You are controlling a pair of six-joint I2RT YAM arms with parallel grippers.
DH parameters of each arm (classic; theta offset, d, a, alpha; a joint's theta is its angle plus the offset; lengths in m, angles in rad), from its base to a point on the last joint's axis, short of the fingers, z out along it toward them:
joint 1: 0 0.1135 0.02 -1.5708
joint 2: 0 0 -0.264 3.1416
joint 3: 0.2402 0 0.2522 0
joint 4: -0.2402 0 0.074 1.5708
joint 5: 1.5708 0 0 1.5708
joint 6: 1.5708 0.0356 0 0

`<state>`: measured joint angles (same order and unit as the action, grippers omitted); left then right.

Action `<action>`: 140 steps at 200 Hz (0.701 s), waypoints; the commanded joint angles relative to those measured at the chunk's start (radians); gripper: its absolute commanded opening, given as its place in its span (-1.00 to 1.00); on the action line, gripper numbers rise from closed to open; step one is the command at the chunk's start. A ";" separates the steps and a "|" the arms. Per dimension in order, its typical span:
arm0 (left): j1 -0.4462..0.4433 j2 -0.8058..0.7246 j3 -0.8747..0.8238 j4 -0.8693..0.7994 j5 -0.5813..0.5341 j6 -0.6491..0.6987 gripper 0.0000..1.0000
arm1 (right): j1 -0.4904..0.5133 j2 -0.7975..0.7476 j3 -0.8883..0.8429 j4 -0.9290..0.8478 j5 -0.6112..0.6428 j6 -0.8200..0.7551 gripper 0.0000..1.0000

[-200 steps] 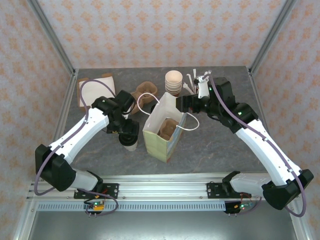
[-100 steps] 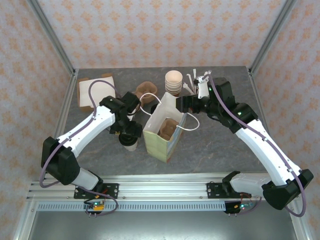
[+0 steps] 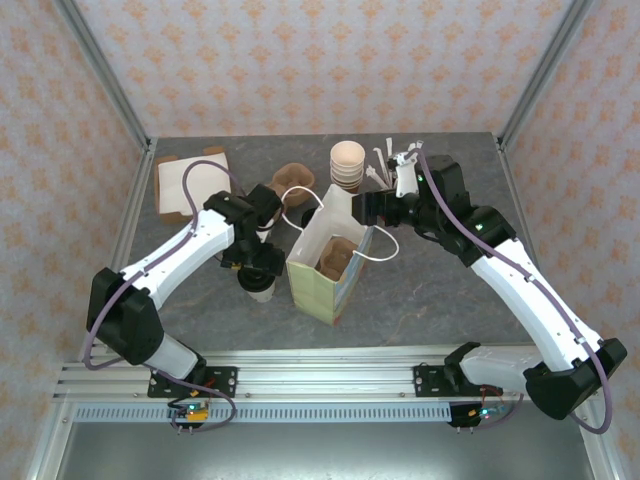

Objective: Pack the takeout coffee

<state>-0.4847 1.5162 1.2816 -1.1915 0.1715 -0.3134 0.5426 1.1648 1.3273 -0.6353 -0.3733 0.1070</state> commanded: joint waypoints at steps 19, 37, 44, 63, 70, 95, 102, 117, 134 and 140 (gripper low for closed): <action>-0.009 0.004 -0.016 -0.011 -0.034 0.018 0.67 | 0.002 -0.004 -0.013 0.022 0.008 -0.005 0.79; -0.008 0.007 -0.023 -0.011 -0.038 0.020 0.67 | 0.002 -0.003 -0.015 0.022 0.007 -0.006 0.80; -0.009 0.008 -0.027 -0.010 -0.038 0.023 0.67 | 0.002 -0.002 -0.015 0.023 0.009 -0.004 0.79; -0.009 0.011 -0.028 -0.011 -0.041 0.027 0.68 | 0.002 -0.004 -0.016 0.021 0.009 -0.003 0.79; -0.009 0.012 -0.028 -0.010 -0.042 0.027 0.67 | 0.003 -0.005 -0.018 0.020 0.009 -0.004 0.80; -0.009 0.016 -0.028 -0.009 -0.036 0.030 0.64 | 0.003 -0.006 -0.022 0.021 0.010 0.000 0.79; -0.009 0.016 -0.028 -0.007 -0.032 0.031 0.63 | 0.003 -0.006 -0.022 0.021 0.010 0.000 0.79; -0.009 0.018 -0.030 -0.004 -0.024 0.031 0.61 | 0.003 -0.007 -0.024 0.021 0.011 -0.001 0.79; -0.009 0.016 -0.028 -0.004 -0.023 0.028 0.59 | 0.002 -0.006 -0.025 0.023 0.011 0.000 0.79; -0.010 0.015 -0.028 -0.004 -0.023 0.029 0.58 | 0.002 -0.005 -0.026 0.023 0.010 0.001 0.79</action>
<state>-0.4847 1.5261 1.2659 -1.1912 0.1566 -0.3042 0.5426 1.1652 1.3121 -0.6346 -0.3733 0.1074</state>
